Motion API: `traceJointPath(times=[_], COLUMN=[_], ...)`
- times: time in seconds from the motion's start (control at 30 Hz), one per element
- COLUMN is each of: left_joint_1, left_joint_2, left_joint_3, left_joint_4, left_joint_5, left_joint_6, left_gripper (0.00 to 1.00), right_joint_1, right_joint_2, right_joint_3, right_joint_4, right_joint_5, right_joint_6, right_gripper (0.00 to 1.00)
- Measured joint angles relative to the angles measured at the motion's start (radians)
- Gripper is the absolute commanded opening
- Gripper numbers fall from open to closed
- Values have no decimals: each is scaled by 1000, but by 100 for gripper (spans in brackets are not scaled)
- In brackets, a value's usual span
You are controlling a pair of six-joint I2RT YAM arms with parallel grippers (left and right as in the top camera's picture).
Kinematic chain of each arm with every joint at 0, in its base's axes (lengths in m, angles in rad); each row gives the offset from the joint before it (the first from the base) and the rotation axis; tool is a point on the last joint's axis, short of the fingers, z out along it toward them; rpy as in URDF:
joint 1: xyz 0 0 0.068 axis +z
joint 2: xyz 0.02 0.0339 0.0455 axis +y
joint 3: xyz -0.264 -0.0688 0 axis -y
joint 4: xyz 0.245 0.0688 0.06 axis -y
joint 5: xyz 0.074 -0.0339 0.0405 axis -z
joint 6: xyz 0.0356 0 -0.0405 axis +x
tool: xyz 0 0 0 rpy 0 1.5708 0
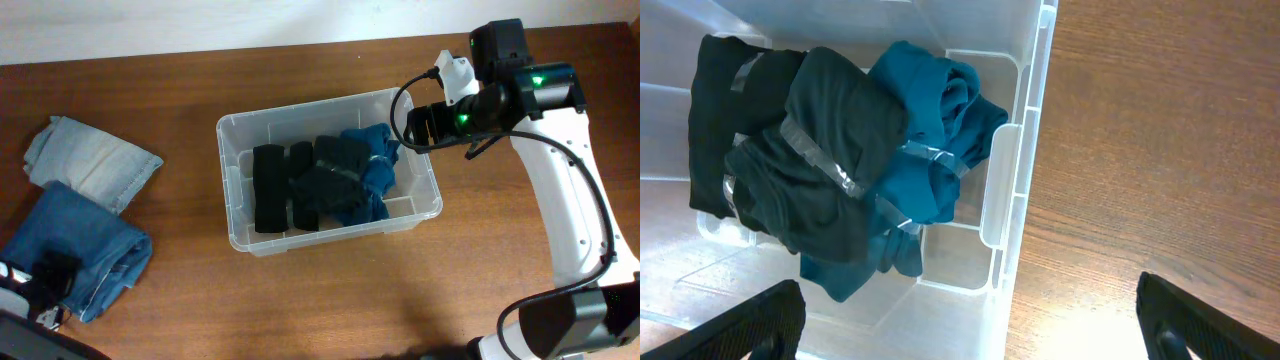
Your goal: Pack container
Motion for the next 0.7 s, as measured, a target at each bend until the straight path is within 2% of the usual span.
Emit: traceJointPath(times=[0.1, 0.17, 0.2, 0.23, 0.33, 0.47, 0.7], left_joint_1=[8, 8, 9, 9, 11, 7, 6], left_joint_2=[27, 38, 42, 51, 64, 74, 47], left_joint_3=[10, 13, 12, 11, 10, 9, -7], left_joint_4=[26, 48, 63, 76, 108, 119, 68], left_joint_5=[50, 80, 107, 138, 246, 354, 498], left_joint_6=[21, 34, 40, 48, 72, 88, 59], left_gripper=[93, 73, 58, 36, 14, 1, 1], right_joint_1=[0, 0, 0, 0, 0, 0, 0], right_joint_2=[0, 0, 0, 0, 0, 0, 0], right_joint_3=[0, 0, 0, 0, 0, 0, 0], right_joint_4=[0, 0, 0, 0, 0, 0, -1], right_joint_5=[0, 0, 0, 0, 0, 0, 0], right_joint_6=[0, 0, 0, 0, 0, 0, 0], right_gripper=[98, 99, 99, 98, 99, 98, 98])
